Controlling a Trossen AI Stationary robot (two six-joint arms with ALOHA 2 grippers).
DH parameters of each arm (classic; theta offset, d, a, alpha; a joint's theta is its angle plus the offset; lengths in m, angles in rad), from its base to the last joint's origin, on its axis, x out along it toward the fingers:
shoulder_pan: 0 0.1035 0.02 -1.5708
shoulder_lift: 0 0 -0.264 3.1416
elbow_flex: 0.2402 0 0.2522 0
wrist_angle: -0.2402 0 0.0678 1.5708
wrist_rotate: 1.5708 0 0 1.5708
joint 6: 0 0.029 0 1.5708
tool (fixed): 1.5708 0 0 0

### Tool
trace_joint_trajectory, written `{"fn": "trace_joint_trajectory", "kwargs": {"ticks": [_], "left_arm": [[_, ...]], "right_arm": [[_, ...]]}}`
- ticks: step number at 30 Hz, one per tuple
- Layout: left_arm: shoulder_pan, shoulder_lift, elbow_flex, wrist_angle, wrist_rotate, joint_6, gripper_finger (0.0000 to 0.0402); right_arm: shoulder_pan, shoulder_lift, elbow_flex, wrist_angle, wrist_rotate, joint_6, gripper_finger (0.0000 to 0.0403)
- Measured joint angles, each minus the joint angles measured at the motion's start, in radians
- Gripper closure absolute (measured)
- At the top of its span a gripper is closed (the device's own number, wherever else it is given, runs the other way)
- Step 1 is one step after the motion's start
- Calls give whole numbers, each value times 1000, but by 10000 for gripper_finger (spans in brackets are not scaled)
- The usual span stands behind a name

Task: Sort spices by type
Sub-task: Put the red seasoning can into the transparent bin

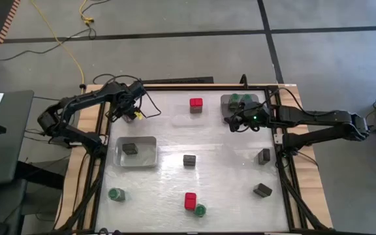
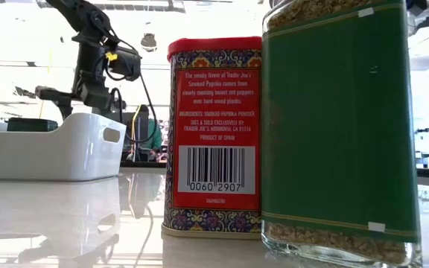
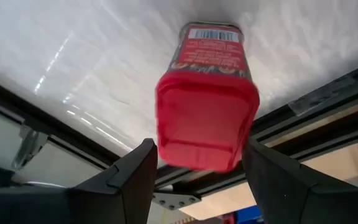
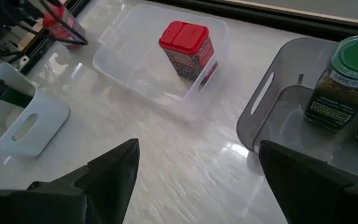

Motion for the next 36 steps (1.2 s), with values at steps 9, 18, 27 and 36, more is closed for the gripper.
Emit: {"fn": "trace_joint_trajectory", "kwargs": {"ticks": [9, 18, 27, 36], "left_arm": [[-8, 0, 43, -33, 1, -57, 178], [-8, 0, 43, -8, 2, -84, 178], [-23, 0, 43, -1, -3, -140, 177], [-22, 0, 43, 5, -5, -138, 133]], "right_arm": [[-26, 0, 0, 0, 0, -3, 46], [-26, 0, 0, 0, 0, -10, 46], [-25, 0, 0, 0, 0, -10, 46], [-25, 0, 0, 0, 0, -10, 46]]}}
